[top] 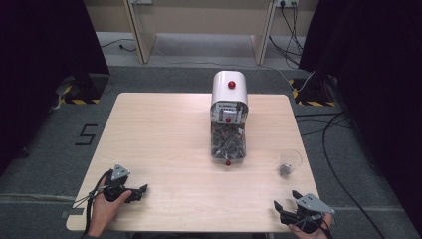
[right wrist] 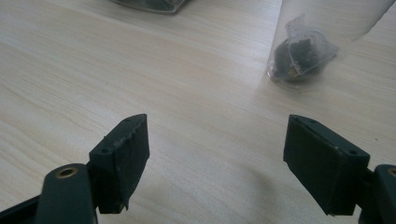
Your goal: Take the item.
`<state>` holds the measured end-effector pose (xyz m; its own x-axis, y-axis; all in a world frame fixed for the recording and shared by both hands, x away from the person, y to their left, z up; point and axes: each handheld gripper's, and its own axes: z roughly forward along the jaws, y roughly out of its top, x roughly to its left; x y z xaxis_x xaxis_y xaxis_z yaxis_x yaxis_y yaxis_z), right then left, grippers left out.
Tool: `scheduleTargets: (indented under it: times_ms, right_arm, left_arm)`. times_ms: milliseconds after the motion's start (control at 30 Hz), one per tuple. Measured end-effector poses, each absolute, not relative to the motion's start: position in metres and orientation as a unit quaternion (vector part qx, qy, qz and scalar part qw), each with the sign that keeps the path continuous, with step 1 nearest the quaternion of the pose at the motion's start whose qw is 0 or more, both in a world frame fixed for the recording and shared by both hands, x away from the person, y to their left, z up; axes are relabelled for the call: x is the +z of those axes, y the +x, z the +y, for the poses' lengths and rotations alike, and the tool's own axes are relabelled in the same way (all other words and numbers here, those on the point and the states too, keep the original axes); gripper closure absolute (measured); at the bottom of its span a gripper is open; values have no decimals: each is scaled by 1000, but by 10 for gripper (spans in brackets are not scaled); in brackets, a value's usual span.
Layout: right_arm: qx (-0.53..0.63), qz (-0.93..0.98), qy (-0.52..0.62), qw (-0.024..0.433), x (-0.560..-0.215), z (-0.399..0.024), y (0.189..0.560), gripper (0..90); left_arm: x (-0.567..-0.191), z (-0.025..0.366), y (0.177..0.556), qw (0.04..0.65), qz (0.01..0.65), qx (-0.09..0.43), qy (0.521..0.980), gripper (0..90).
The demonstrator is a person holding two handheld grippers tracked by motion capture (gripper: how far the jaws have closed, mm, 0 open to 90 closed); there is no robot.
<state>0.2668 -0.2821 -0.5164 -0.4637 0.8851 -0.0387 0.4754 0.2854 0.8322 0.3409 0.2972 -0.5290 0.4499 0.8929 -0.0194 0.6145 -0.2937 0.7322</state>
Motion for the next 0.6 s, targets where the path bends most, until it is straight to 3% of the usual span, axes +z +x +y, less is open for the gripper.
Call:
scheduleTargets:
  times_ms: [600]
  right_arm:
    - [404, 750, 451, 267, -522, -289, 253, 180]
  left_arm:
    - [-529, 297, 341, 345, 484, 202, 779, 0]
